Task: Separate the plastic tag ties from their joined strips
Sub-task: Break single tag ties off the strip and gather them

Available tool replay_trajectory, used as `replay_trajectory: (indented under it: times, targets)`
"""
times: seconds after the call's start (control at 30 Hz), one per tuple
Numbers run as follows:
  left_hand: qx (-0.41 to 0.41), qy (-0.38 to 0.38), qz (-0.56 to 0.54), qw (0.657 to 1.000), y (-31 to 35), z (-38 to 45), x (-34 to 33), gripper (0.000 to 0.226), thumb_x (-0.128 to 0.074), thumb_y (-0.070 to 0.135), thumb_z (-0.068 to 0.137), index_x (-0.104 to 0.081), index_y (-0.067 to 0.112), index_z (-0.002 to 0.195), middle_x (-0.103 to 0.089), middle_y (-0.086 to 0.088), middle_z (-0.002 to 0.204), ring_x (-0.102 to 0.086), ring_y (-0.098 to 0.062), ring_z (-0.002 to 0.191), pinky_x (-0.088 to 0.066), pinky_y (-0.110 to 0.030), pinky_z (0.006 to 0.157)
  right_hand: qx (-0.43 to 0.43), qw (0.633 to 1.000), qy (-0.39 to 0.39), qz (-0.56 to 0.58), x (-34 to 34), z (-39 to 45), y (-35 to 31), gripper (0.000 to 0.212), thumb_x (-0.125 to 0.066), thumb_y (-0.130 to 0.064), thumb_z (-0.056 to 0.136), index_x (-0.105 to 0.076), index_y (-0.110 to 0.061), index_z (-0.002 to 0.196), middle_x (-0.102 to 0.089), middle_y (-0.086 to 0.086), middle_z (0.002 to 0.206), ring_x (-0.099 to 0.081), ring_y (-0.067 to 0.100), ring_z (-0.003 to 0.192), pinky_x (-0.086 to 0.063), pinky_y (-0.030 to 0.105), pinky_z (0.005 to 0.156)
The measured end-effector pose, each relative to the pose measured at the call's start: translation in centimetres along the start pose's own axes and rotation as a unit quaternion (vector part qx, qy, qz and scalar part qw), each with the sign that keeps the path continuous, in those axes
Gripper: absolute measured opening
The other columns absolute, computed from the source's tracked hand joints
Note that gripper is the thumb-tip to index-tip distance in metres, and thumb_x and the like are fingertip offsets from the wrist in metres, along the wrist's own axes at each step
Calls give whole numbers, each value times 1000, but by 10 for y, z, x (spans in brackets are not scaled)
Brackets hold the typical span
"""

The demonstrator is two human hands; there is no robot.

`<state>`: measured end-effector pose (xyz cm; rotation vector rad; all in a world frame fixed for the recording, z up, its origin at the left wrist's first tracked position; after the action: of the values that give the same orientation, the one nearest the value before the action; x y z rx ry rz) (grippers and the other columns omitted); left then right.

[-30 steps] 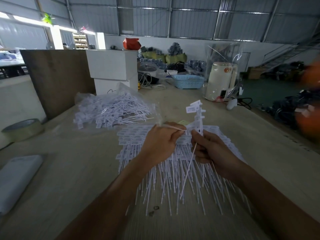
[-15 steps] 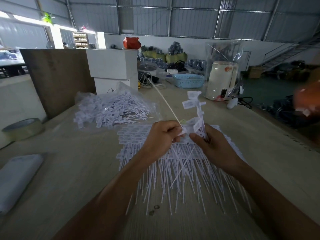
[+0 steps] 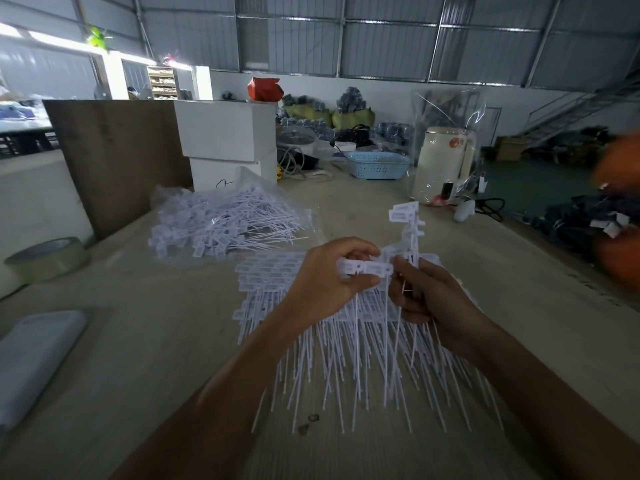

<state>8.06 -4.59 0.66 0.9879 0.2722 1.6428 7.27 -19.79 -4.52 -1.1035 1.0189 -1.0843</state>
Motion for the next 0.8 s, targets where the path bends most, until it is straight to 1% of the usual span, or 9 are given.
replay_trajectory:
  times: [0.07, 0.1, 0.2, 0.3, 0.47, 0.57, 0.63, 0.73, 0.8]
  targets:
    - [10, 12, -13, 1000, -2, -1, 0, 30, -87, 20, 72, -70, 24, 96, -69, 16, 90, -63, -1, 89, -42, -8, 71, -8, 1000, -4, 11, 1, 0, 2, 30, -62, -43, 94, -61, -20, 74, -53, 9, 67, -31, 12, 47, -29, 20, 40]
    - [12, 17, -20, 1000, -2, 0, 0, 30, -88, 21, 71, -69, 24, 95, -68, 19, 88, -64, -1, 87, -44, -9, 69, -7, 1000, -7, 7, 1, 0, 1, 29, -63, -44, 93, -61, -22, 74, -53, 9, 68, -31, 12, 48, -28, 21, 41]
    - [10, 25, -35, 999, -2, 0, 1, 32, -89, 22, 70, -68, 23, 94, -69, 16, 88, -66, -5, 86, -55, -23, 72, 2, 1000, -16, -16, -1, 0, -1, 25, -68, -44, 89, -61, -21, 81, -49, 7, 69, -29, 11, 49, -26, 22, 43]
    - [10, 24, -39, 999, -1, -2, 0, 30, -89, 25, 70, -68, 24, 92, -70, 12, 87, -67, -9, 84, -56, -32, 71, 4, 1000, -12, -28, -2, 0, -1, 29, -71, -38, 88, -57, -13, 94, -42, 4, 67, -29, 11, 50, -25, 23, 43]
    - [7, 25, -54, 998, 1, -3, -2, 25, -87, 23, 72, -69, 22, 90, -71, 8, 83, -69, -15, 77, -56, -43, 68, 11, 998, -19, -59, -7, -2, -1, 28, -63, -35, 95, -56, -8, 98, -55, 9, 70, -30, 12, 48, -26, 23, 43]
    - [9, 19, -52, 998, 4, -4, -4, 23, -85, 17, 73, -69, 21, 89, -70, 7, 81, -68, -15, 75, -55, -43, 67, 18, 997, -42, -65, -14, -3, -2, 29, -58, -38, 99, -58, -10, 95, -57, 12, 73, -31, 14, 50, -28, 24, 44]
    - [-6, 21, -44, 999, 8, -4, -4, 22, -84, 16, 75, -70, 19, 91, -69, 8, 85, -68, -13, 78, -56, -41, 70, 20, 997, -44, -56, -13, -4, -2, 28, -58, -38, 99, -58, -11, 91, -56, 11, 73, -29, 14, 50, -28, 24, 44]
    - [-37, 33, -28, 998, 11, -1, 0, 15, -75, 14, 86, -72, 14, 101, -70, 6, 99, -66, -8, 92, -57, -31, 76, 22, 999, -26, -5, -6, -2, -5, 23, -61, -35, 96, -58, -13, 92, -56, 9, 71, -26, 11, 47, -28, 21, 42]
    - [-44, 37, -10, 998, 10, 0, 3, 19, -69, 9, 91, -72, 14, 108, -70, 5, 107, -64, -5, 97, -56, -22, 80, 20, 999, -11, 41, 0, 0, -6, 21, -64, -32, 93, -55, -13, 92, -54, 7, 69, -24, 9, 45, -27, 20, 39]
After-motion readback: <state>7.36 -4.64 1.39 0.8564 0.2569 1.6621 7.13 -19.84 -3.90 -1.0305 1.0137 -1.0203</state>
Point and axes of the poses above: each hand's wrist, its own z-axis towards the middle knuckle, its own x-axis out of the back of the hand, y = z × x, the point moved 9 cm from there along z, towards the middle knuckle
